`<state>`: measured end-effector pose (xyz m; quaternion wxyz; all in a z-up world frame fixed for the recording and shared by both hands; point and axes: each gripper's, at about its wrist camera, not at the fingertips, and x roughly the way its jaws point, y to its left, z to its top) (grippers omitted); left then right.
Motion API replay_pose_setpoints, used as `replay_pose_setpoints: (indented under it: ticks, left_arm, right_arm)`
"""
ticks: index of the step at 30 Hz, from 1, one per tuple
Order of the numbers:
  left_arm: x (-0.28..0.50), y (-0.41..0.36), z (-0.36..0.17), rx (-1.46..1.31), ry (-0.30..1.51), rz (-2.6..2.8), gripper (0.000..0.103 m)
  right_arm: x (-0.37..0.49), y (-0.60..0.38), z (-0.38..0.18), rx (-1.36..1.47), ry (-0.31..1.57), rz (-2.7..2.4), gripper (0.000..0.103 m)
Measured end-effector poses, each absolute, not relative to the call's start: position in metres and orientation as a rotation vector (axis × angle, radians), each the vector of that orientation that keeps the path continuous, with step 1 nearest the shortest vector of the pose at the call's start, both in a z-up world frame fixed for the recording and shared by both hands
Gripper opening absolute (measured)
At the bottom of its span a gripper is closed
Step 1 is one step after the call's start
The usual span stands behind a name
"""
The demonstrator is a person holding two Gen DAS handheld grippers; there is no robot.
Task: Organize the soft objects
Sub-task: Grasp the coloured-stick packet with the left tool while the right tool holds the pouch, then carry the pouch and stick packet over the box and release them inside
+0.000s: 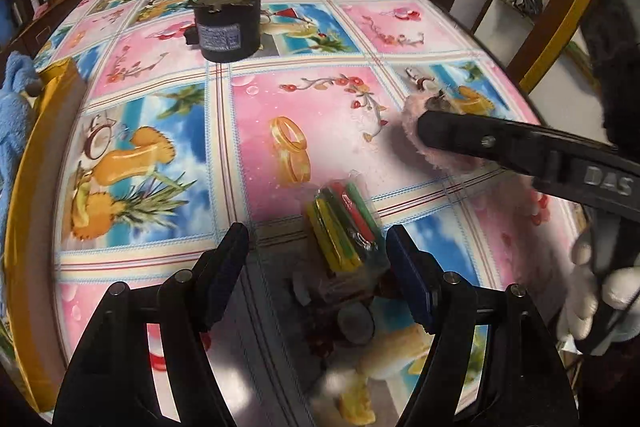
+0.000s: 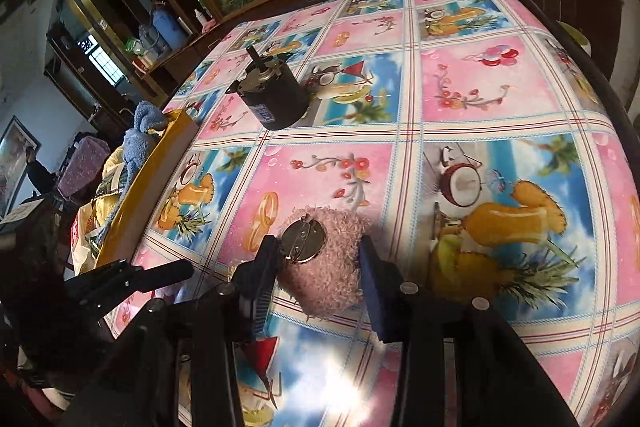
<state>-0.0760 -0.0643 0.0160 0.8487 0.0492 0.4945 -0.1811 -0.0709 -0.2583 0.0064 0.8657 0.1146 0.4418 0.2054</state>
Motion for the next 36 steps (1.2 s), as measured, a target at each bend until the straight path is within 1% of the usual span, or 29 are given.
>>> replay_pose_setpoints:
  ticks: [3, 5, 6, 8, 15, 21, 25, 30, 36]
  left_arm:
    - [-0.076, -0.078, 0.012, 0.18, 1.014, -0.374, 0.072]
    - [-0.079, -0.075, 0.015, 0.133, 0.992, -0.434, 0.045]
    - [-0.079, -0.073, 0.015, 0.112, 0.998, -0.46, 0.021]
    - [-0.079, -0.068, 0.017, 0.079, 1.003, -0.477, 0.015]
    - [-0.087, -0.036, 0.042, -0.061, 0.947, -0.486, 0.014]
    - [-0.105, 0.032, 0.081, -0.179, 0.859, -0.412, 0.014]
    - [-0.112, 0.092, 0.099, -0.216, 0.799, -0.286, 0.014]
    - [-0.104, 0.164, 0.101, -0.272, 0.784, -0.148, 0.014]
    - [-0.06, 0.209, 0.105, -0.258, 0.79, -0.063, 0.014]
  right_arm:
    - [-0.078, -0.265, 0.009, 0.267, 0.901, 0.44, 0.04]
    - [-0.082, -0.267, 0.011, 0.28, 0.886, 0.443, 0.041]
    - [-0.083, -0.268, 0.012, 0.283, 0.88, 0.442, 0.042]
    - [-0.084, -0.27, 0.012, 0.293, 0.873, 0.442, 0.042]
    - [-0.088, -0.265, 0.01, 0.317, 0.877, 0.461, 0.042]
    - [-0.091, -0.233, 0.024, 0.299, 0.867, 0.537, 0.041]
    - [-0.089, -0.191, 0.035, 0.256, 0.87, 0.612, 0.041]
    - [-0.088, -0.129, 0.045, 0.201, 0.884, 0.713, 0.041]
    - [-0.087, -0.05, 0.047, 0.116, 0.922, 0.817, 0.041]
